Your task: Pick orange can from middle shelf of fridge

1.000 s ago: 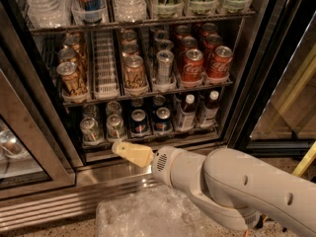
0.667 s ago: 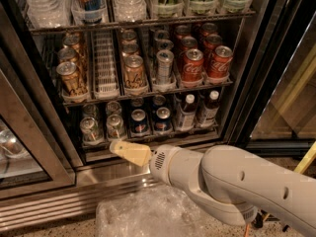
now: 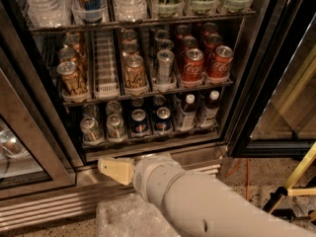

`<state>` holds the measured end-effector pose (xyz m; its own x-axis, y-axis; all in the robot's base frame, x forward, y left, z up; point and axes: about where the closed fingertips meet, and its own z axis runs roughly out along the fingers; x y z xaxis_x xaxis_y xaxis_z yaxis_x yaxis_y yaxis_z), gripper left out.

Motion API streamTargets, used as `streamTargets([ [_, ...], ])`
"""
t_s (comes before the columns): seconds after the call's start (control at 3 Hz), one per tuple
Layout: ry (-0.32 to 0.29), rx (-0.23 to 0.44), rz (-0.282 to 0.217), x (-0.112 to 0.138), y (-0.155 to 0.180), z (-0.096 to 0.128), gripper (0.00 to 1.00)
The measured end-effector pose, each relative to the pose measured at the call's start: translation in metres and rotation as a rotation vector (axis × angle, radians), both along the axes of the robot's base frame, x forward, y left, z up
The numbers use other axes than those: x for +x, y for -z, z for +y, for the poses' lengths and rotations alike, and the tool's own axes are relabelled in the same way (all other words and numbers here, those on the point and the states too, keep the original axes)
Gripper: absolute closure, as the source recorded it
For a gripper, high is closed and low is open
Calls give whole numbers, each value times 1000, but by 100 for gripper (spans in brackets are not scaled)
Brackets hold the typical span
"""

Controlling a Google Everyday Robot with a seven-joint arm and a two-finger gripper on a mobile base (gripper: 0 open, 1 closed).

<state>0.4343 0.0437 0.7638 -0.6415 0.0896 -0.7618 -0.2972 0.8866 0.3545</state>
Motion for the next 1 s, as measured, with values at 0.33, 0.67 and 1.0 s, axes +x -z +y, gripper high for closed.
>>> streamTargets([
  [0.33, 33, -160, -125, -1, -6, -4, 0],
  [0.67, 96, -189, -169, 9, -14, -18, 0],
  [1.0, 96, -189, -169, 9, -14, -18, 0],
])
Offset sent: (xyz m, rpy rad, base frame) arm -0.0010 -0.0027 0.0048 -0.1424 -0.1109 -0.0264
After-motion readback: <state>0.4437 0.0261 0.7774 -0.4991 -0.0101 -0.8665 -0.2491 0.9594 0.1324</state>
